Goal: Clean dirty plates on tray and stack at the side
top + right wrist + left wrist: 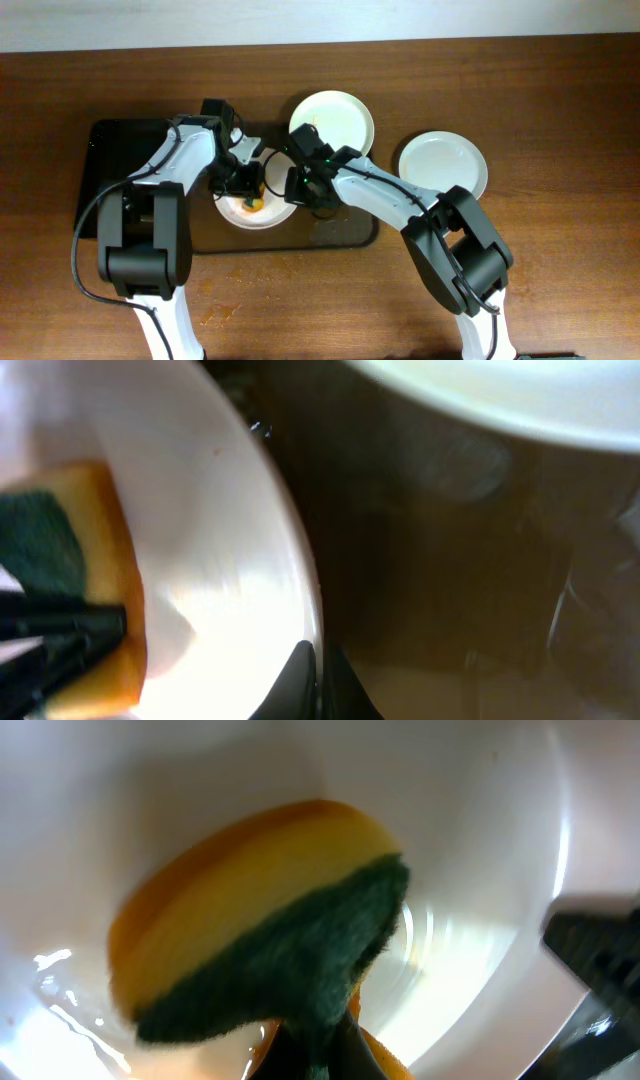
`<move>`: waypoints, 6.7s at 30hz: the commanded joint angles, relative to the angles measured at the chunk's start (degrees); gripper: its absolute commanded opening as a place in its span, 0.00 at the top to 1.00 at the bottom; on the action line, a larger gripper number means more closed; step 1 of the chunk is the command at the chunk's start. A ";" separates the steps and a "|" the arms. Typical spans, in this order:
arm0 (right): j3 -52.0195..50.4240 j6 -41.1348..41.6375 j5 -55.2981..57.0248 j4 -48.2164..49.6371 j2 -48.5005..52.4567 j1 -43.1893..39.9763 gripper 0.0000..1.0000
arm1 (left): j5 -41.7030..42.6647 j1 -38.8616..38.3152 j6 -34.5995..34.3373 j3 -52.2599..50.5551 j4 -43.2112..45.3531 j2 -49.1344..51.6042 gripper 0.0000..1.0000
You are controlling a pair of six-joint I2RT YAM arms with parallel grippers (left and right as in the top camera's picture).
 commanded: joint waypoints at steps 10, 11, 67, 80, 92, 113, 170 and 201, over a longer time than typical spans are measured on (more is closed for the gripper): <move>0.44 -0.79 -1.88 0.13 0.83 0.81 0.96 | -31.01 1.09 -30.71 -0.74 -0.11 4.59 0.99; 0.44 -0.81 -1.88 0.13 0.83 0.81 0.96 | -28.81 1.09 -29.38 -0.61 -0.79 4.59 1.00; 0.44 -2.08 -3.58 0.17 0.83 0.81 0.96 | 2.69 3.93 -6.56 7.65 -11.13 4.59 1.00; 0.57 -6.27 -7.78 0.28 0.76 0.74 0.96 | 2.27 5.38 -3.74 35.36 -24.57 4.59 1.00; 1.68 -15.02 0.15 -9.44 -10.36 0.48 0.96 | 0.74 9.20 0.02 35.65 -24.81 4.59 1.00; 1.66 -16.04 27.21 -18.18 -16.20 2.99 0.96 | 0.76 10.36 -0.46 35.58 -24.17 4.59 0.99; 1.95 -15.85 34.36 -22.97 -21.70 8.09 0.78 | 0.76 10.36 -0.44 35.58 -23.98 4.59 0.99; -6.01 -18.38 -8.22 -25.24 -7.50 -8.87 0.72 | 0.81 10.21 -0.46 35.58 -23.96 4.59 0.99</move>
